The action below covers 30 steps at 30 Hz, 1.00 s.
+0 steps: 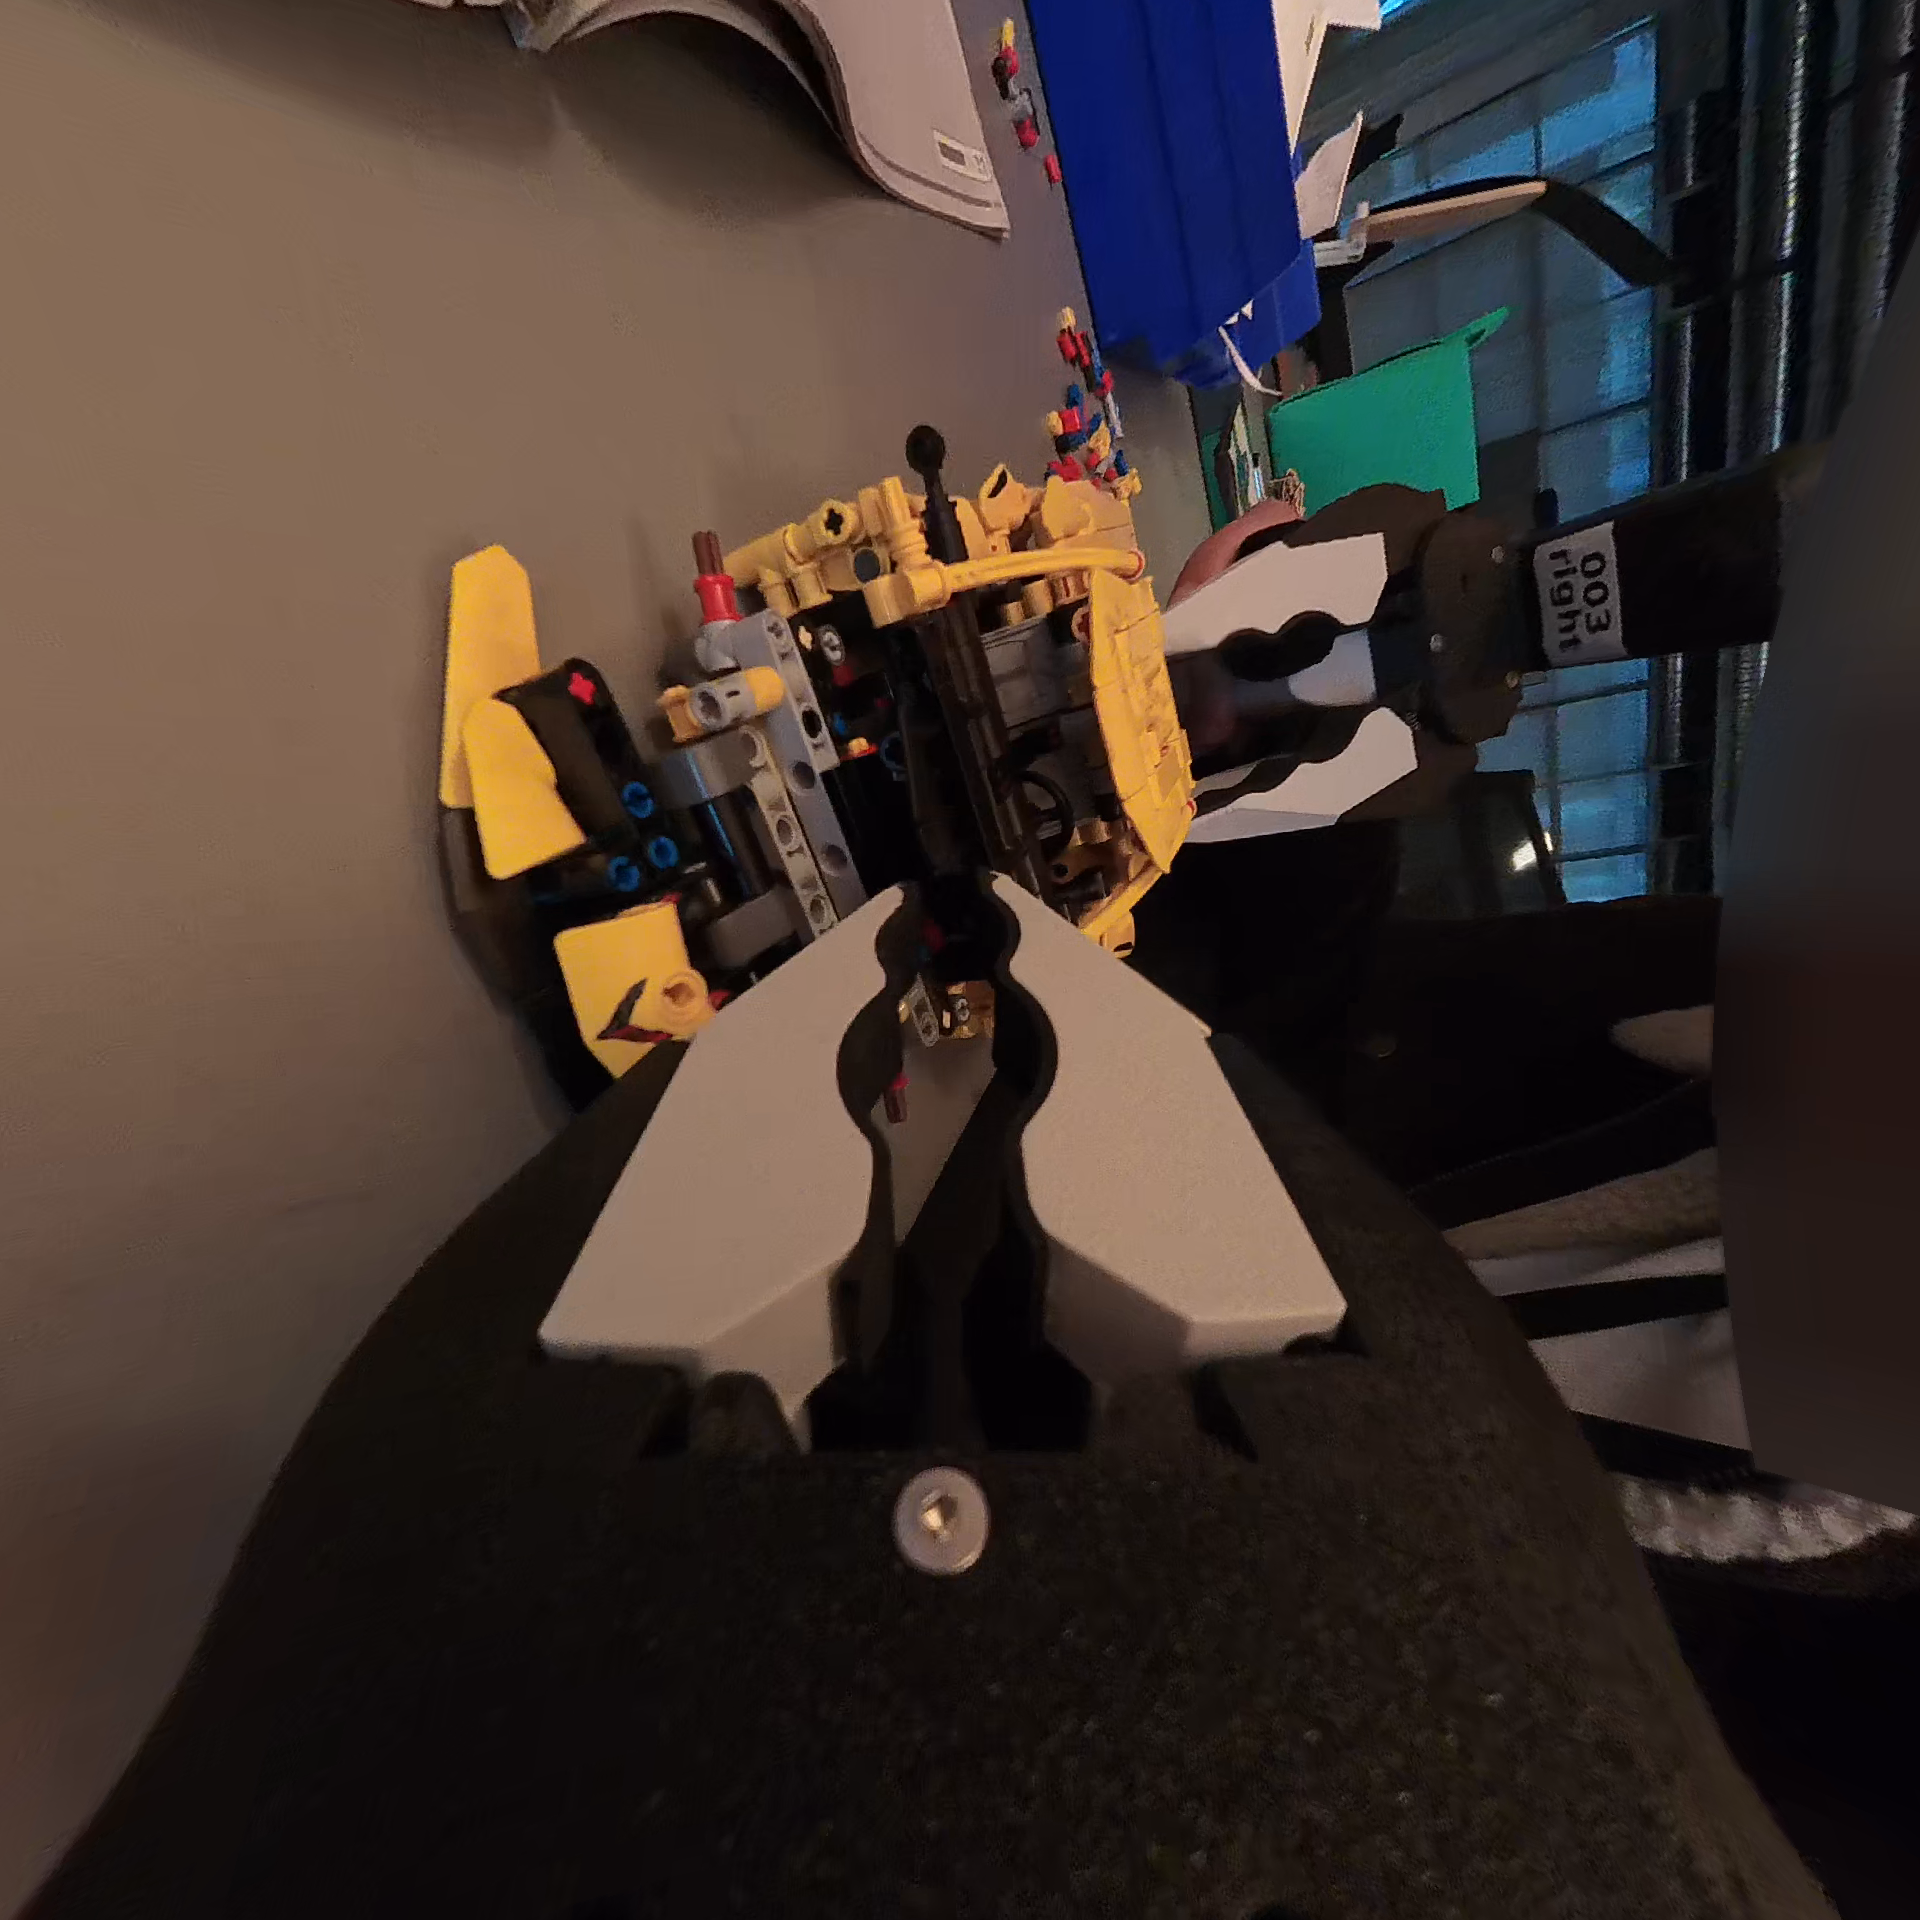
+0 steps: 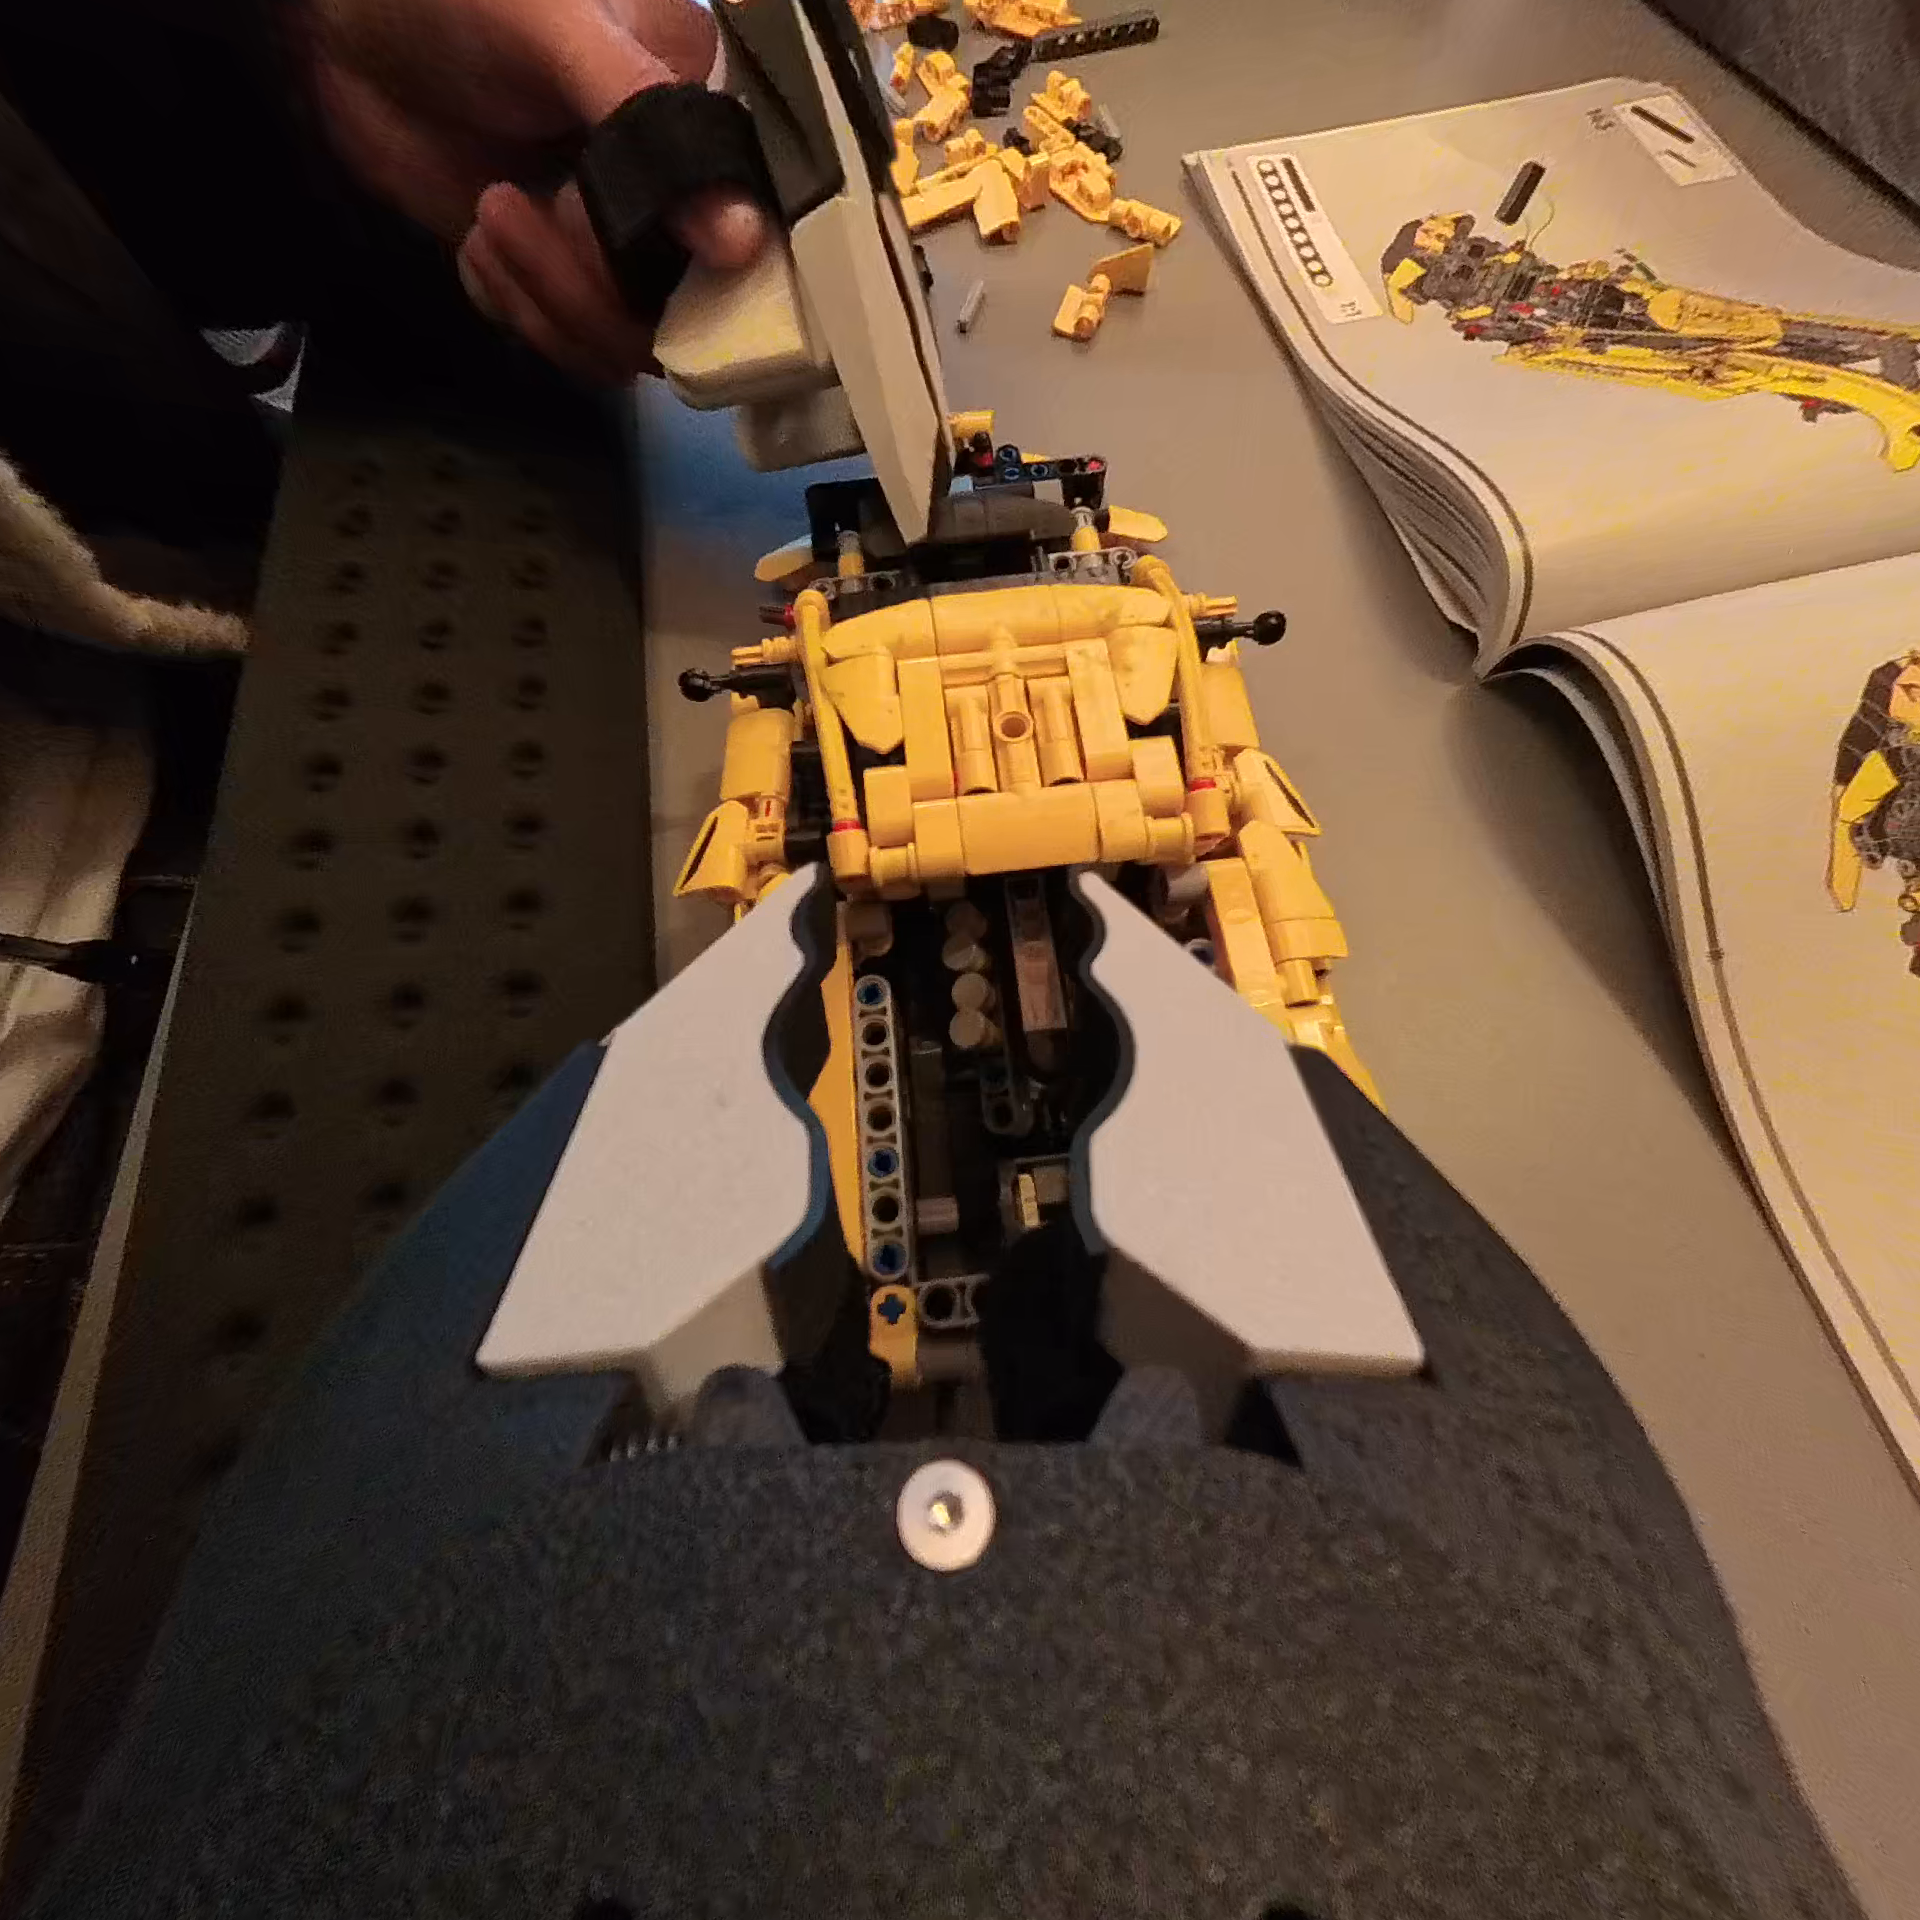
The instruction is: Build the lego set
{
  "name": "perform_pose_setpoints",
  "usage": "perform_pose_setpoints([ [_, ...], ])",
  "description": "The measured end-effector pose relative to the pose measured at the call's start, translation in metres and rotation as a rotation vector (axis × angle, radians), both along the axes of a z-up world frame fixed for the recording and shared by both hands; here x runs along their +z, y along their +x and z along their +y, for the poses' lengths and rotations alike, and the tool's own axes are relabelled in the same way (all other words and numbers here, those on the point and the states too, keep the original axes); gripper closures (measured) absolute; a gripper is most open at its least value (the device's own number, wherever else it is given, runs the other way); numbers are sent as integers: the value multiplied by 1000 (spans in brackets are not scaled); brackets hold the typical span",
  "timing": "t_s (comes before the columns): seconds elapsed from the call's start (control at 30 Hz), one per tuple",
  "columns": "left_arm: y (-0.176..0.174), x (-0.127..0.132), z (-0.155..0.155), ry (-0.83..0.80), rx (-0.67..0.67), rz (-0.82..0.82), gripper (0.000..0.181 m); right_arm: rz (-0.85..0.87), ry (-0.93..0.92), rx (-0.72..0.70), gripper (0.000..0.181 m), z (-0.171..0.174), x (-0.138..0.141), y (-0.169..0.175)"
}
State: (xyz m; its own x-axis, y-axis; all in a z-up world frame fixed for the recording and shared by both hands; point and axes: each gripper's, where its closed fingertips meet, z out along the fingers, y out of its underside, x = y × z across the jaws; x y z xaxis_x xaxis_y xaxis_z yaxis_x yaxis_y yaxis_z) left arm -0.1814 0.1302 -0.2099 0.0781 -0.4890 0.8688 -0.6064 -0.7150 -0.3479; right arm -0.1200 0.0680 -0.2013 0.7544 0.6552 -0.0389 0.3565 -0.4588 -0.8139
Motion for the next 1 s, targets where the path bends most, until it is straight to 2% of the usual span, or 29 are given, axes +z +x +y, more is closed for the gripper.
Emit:
perform_pose_setpoints([
  [0.37, 1, 6, 14, 59, 27, -22, 165, 62, 23, -19, 145, -4, 10, 12],
  [0.57, 6, 3, 11, 70, -9, -18, 175, 20, 10, -28, 150, -3, 1, 17],
  [0.8, 7, 4, 11, 4, -29, -35, 177, -6, -31, -15, 154, -9, -5, 28],
  [1.0, 7, 5, 10, -47, -61, -37, 178, -32, -35, 21, 166, -11, -9, 27],
])
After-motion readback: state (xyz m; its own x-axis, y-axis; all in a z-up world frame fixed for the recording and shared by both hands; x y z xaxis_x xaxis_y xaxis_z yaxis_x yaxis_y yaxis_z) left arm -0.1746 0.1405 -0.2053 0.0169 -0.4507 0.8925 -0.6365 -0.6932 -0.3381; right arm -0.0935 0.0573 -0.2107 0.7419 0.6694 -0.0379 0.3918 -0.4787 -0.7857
